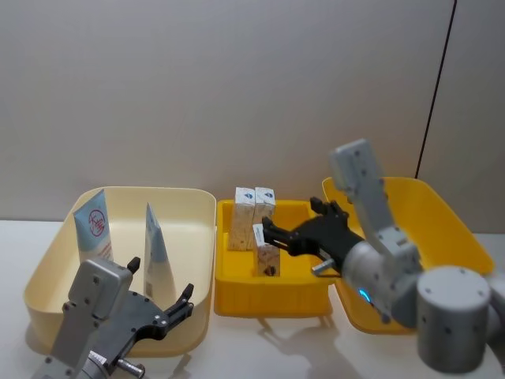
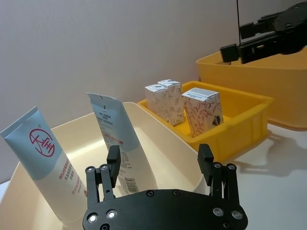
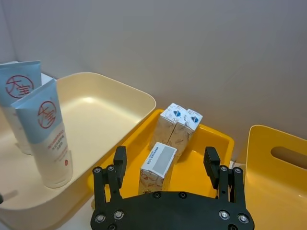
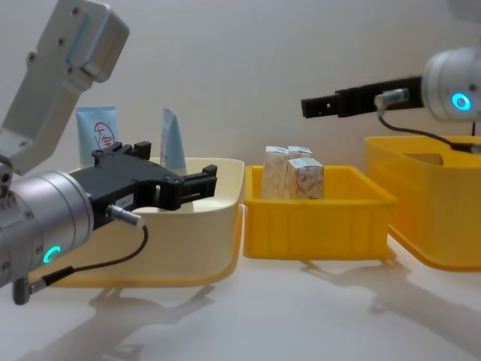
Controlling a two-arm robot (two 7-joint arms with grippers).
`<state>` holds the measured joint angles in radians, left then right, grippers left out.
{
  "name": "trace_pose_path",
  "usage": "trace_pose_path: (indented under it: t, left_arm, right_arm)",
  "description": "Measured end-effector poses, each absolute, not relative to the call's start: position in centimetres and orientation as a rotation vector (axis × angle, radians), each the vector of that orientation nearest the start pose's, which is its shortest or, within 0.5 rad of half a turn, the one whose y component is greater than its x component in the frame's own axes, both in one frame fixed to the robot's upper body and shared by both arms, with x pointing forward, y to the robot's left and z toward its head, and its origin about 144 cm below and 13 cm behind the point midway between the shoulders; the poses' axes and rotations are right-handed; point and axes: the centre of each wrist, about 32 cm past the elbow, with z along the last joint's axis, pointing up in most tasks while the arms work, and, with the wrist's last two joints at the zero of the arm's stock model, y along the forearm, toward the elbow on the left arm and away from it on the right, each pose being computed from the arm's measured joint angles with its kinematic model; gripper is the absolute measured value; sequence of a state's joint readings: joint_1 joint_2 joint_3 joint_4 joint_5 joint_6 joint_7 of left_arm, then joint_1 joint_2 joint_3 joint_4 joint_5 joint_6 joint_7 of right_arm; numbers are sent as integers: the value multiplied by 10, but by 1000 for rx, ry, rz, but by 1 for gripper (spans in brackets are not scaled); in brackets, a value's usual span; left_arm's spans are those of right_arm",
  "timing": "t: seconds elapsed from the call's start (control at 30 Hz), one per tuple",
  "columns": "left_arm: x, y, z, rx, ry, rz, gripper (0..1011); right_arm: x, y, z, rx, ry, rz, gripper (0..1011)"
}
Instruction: Bimanual collaborative sorting of washing and personal care products
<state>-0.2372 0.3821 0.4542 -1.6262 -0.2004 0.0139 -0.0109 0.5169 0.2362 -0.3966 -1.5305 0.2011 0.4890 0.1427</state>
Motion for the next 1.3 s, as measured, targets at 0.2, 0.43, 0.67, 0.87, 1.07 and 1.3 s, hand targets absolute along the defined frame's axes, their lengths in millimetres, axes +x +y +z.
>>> trace_pose_path:
  t: [0.2,0.43,0.67,0.87,1.07,1.3]
  left_arm:
    - [492,198,1204,61,-268,1124,1004]
    - [492,198,1204,61,-268,1124,1003]
    - [492,198,1204,61,-268,1124,1002]
    - [492,198,1204,61,-268,1124,1003]
    - [492,198,1204,61,-268,1124,1003]
    - [492,198,1204,61,-268,1124,1003]
  right_arm:
    - [576,-165,1309,-302,-38,-1128,1001]
    - [594,-153,1321,-379,28,-1145,1001]
    - [610,-143,1329,-450,107,-1151,1001]
    - [624,-136,1328,-510,186,-1154,1001]
    - [636,-130,1323,-556,244,-1161,1001]
    - [643,-126,1314,-578,276,-1165,1001]
